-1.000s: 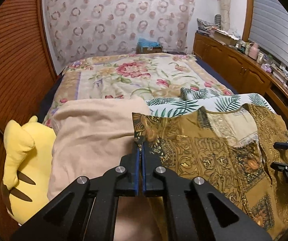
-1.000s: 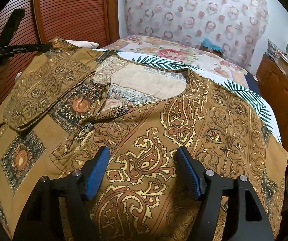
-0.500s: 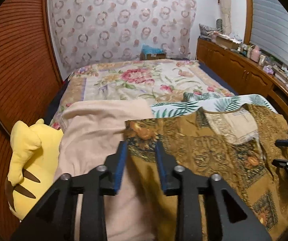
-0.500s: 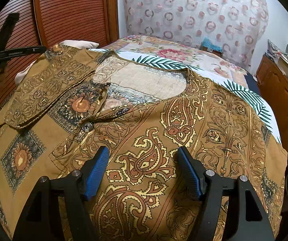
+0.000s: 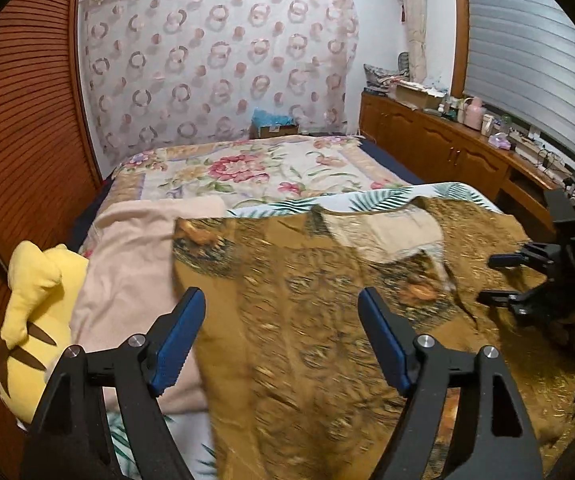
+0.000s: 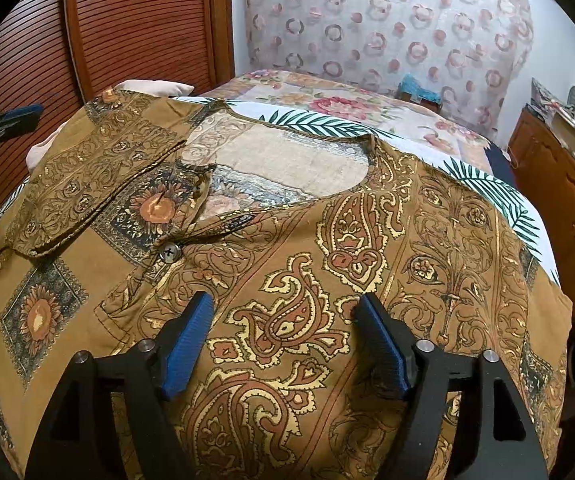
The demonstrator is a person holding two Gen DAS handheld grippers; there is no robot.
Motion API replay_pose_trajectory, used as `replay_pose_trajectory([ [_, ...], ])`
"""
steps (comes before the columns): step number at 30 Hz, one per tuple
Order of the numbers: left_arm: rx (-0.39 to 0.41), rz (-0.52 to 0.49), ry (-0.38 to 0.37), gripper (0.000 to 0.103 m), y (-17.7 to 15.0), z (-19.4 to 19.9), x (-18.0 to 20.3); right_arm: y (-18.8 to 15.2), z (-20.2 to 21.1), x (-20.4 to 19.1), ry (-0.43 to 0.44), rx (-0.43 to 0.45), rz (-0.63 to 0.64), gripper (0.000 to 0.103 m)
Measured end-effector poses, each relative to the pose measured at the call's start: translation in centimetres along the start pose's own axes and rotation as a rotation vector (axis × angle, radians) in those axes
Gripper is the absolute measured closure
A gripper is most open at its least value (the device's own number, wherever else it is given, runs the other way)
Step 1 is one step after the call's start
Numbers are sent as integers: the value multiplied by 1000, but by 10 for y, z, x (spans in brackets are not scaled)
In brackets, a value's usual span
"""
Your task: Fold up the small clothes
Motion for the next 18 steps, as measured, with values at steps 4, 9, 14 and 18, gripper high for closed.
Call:
replay_pose_trajectory([
  [4,6,18,-27,24,-5,9,17,1,0,1,1,-1,-4,24],
  [9,13,19,-43,24,-11,17,38,-4,19,6,-7,36,-25,24],
  [14,16,6,-61,24,-15,23,57,-12,64,29,-11,118,-92,24],
  [18,29,0,-80,24,-16,30,72,-27,97,54,-53,162,-136,24],
])
Point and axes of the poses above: each gripper's, at about its wrist camera, not at the fingertips, and z roughly against the way its jaws point, x to its right, y to its top, the point moved 5 cm from there along -z, roughly the way its jaws point, and after that the axes turned 7 degrees about -z, right-handed, at the moved point
